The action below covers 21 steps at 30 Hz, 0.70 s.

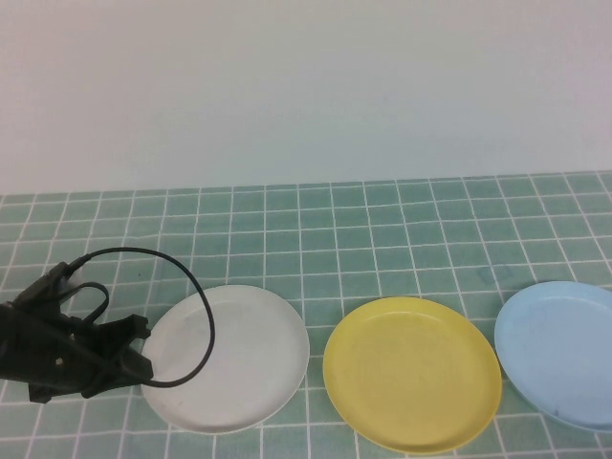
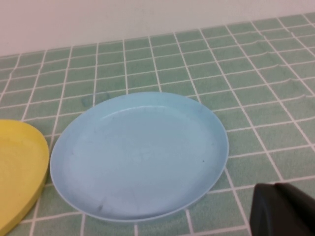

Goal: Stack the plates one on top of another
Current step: Pick up the white plate, then place the white plate on the yellow plate

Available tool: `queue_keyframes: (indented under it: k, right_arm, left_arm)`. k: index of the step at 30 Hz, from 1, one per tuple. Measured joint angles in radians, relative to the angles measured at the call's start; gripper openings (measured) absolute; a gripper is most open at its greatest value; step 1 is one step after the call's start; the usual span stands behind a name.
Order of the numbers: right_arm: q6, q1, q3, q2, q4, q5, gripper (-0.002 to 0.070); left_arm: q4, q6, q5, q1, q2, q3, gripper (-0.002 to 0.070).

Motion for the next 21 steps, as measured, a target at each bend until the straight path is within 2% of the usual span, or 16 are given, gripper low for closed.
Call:
queue_keyframes:
  k: [11,15,18,21]
  right_arm:
    - [0.000,0.000,0.000,0.000,0.000,0.000,-0.0002]
    - [0.000,0.000,0.000,0.000,0.000,0.000,-0.0002]
    - [0.000,0.000,0.000,0.000,0.000,0.000,-0.0002]
    - [0.000,0.000,0.000,0.000,0.000,0.000,-0.0002]
  left_arm:
    - [-0.014,0.002,0.003,0.000,-0.073,-0.023,0.0000]
    - [-0.014,0.002,0.080,-0.003,-0.121,-0.076,0.0000]
    - [0.001,-0.005,0.122,-0.032,-0.148,-0.124,0.0000]
    - [0.062,-0.079,0.144,-0.098,-0.157,-0.178,0.0000]
